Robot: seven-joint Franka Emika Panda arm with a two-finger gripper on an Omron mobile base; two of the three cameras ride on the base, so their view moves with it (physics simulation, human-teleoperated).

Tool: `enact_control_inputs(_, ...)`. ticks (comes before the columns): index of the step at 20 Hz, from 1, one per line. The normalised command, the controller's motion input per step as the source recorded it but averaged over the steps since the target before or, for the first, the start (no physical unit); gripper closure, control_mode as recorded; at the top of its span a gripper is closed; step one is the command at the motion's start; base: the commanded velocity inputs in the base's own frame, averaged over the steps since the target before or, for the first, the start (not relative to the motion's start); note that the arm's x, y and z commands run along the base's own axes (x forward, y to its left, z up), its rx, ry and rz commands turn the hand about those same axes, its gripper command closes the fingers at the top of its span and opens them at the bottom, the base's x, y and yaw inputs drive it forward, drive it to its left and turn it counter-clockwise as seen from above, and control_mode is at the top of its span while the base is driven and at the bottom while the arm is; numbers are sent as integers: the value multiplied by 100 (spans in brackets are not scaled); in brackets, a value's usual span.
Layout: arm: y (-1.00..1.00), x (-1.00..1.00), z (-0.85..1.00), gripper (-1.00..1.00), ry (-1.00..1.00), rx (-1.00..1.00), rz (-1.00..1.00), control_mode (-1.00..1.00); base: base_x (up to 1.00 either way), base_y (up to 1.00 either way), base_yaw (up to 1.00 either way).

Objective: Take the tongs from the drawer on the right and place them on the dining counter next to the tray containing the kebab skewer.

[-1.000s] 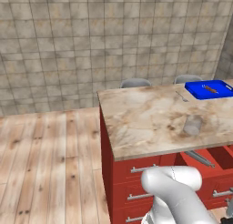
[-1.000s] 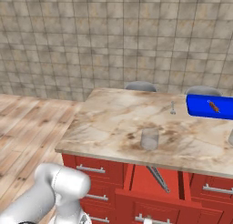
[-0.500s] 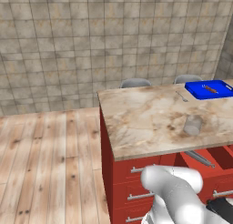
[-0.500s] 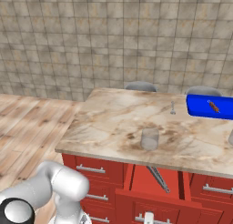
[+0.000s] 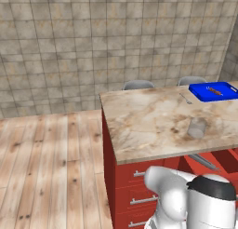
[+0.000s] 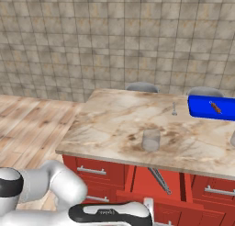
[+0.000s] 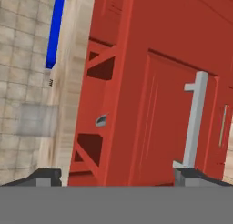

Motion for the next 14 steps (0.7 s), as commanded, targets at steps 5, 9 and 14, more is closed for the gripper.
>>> enact_control_inputs(5,9,21,0,-100,18,-1,0,-100,0,0,0)
enact_control_inputs(9,1,30,0,-100,11,0,0,-100,0,0,0)
enact_control_inputs(14,0,26,1,-100,16,0,0,-100,0,0,0)
